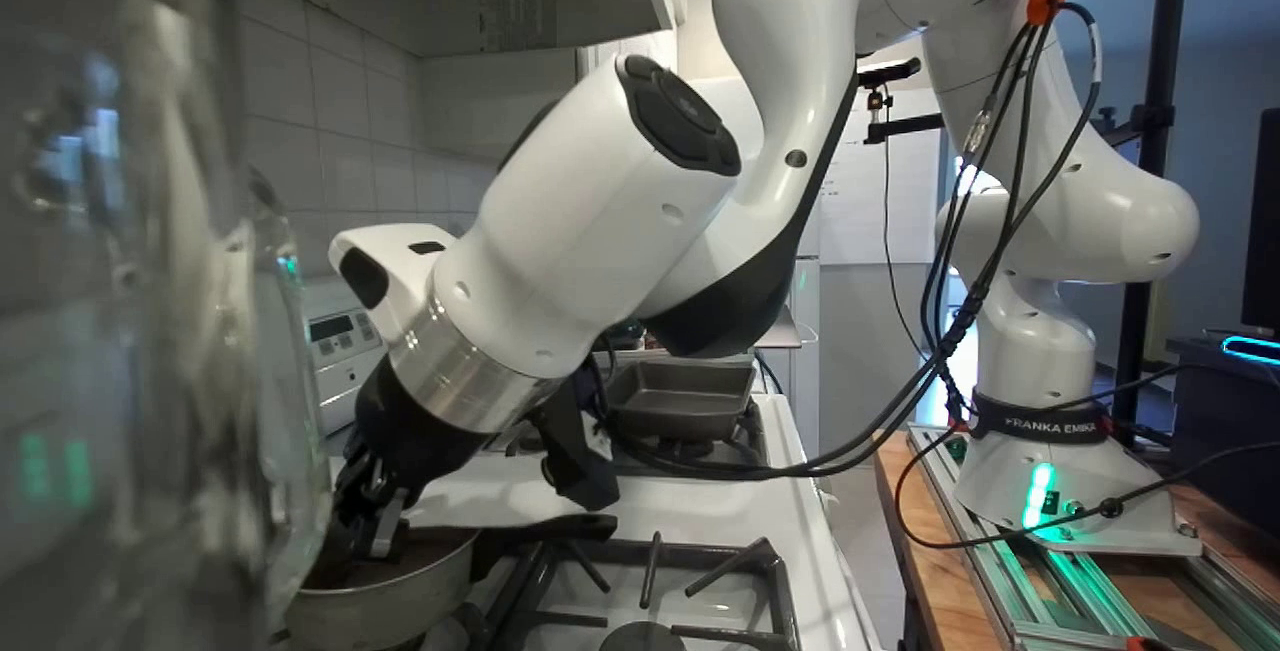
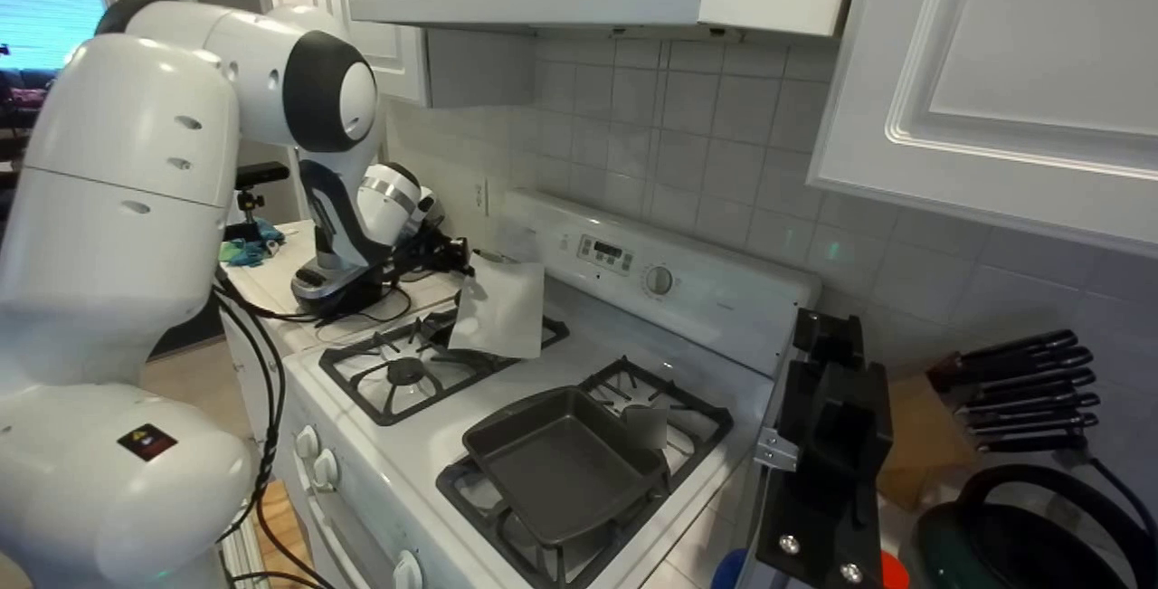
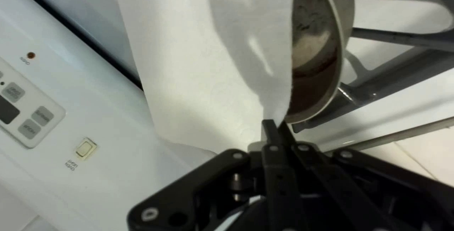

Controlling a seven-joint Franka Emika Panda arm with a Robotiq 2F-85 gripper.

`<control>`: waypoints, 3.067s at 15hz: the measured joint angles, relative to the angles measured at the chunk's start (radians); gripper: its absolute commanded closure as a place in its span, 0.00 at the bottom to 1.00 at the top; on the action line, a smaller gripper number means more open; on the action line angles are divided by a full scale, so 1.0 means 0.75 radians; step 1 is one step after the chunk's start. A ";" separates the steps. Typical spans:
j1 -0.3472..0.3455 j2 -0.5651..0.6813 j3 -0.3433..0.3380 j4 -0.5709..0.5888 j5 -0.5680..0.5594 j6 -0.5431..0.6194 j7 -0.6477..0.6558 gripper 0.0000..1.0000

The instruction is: Put the white napkin on the silver pot.

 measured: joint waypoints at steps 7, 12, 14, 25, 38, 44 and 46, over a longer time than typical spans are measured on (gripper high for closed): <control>-0.011 0.033 0.003 0.001 0.000 0.186 0.000 1.00; -0.011 0.047 -0.011 0.019 -0.196 0.260 0.114 1.00; -0.013 0.063 -0.012 0.029 -0.307 0.272 0.183 1.00; -0.126 0.065 0.126 -0.009 -0.071 0.137 0.079 0.27; -0.245 -0.334 0.140 -0.043 1.028 -0.459 -0.377 0.00; -0.369 -0.393 -0.060 -0.181 1.257 -0.213 -0.570 0.00; -0.403 -0.433 -0.107 -0.260 1.284 -0.118 -0.623 0.00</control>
